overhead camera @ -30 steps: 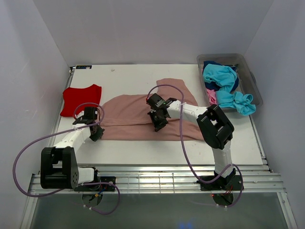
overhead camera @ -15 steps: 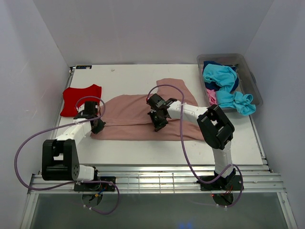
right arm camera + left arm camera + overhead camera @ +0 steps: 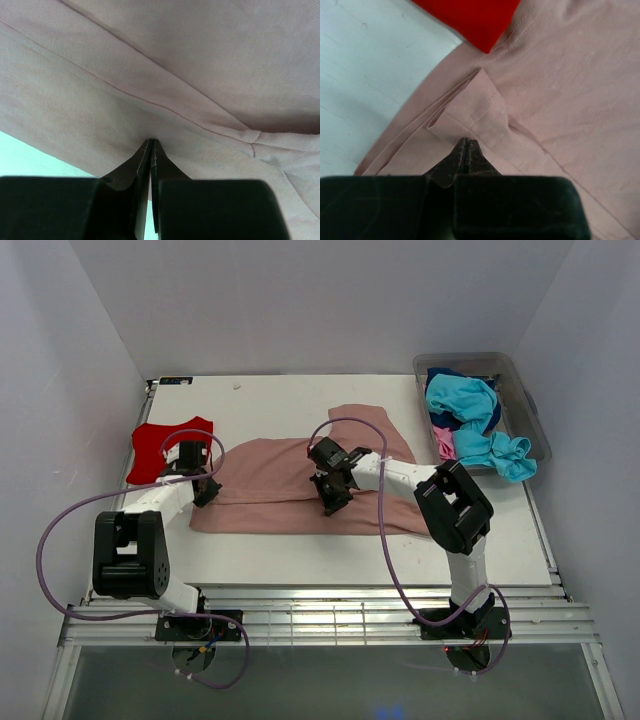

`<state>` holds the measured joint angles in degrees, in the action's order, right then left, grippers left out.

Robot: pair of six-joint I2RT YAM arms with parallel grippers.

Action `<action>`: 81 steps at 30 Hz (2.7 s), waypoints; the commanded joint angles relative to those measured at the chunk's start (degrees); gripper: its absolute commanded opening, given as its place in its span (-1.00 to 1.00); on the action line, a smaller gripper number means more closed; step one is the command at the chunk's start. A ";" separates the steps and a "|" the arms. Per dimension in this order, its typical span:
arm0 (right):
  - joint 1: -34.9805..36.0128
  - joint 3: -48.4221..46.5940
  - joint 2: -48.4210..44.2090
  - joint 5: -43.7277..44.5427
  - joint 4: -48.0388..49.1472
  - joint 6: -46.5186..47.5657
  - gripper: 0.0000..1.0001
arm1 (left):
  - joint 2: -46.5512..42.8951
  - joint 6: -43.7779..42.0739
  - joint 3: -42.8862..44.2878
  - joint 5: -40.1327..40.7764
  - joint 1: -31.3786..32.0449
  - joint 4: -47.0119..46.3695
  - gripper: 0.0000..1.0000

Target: Fold and stack the t-shirts

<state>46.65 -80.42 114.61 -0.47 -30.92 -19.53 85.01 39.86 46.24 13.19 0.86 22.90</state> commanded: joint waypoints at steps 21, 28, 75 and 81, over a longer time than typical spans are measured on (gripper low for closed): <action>2.12 5.98 0.18 2.40 -2.66 -0.95 -0.84 | 10.26 -3.99 11.40 2.54 0.10 -4.79 -1.00; 2.21 6.42 -0.09 2.75 -2.48 -1.12 -0.85 | 8.51 -5.23 14.23 1.14 0.19 -5.06 -1.00; 2.83 3.61 4.04 1.00 -3.18 -0.07 -0.54 | 7.01 -0.48 7.54 2.02 0.37 -2.77 -1.00; 2.92 4.05 4.13 1.09 -3.27 -0.07 -0.63 | 6.66 -0.04 13.26 1.49 0.37 -0.48 -1.00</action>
<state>48.71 -79.05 113.69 2.31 -29.69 -19.40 92.71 39.13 56.14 14.68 0.97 22.24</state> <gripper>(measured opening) 0.193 0.017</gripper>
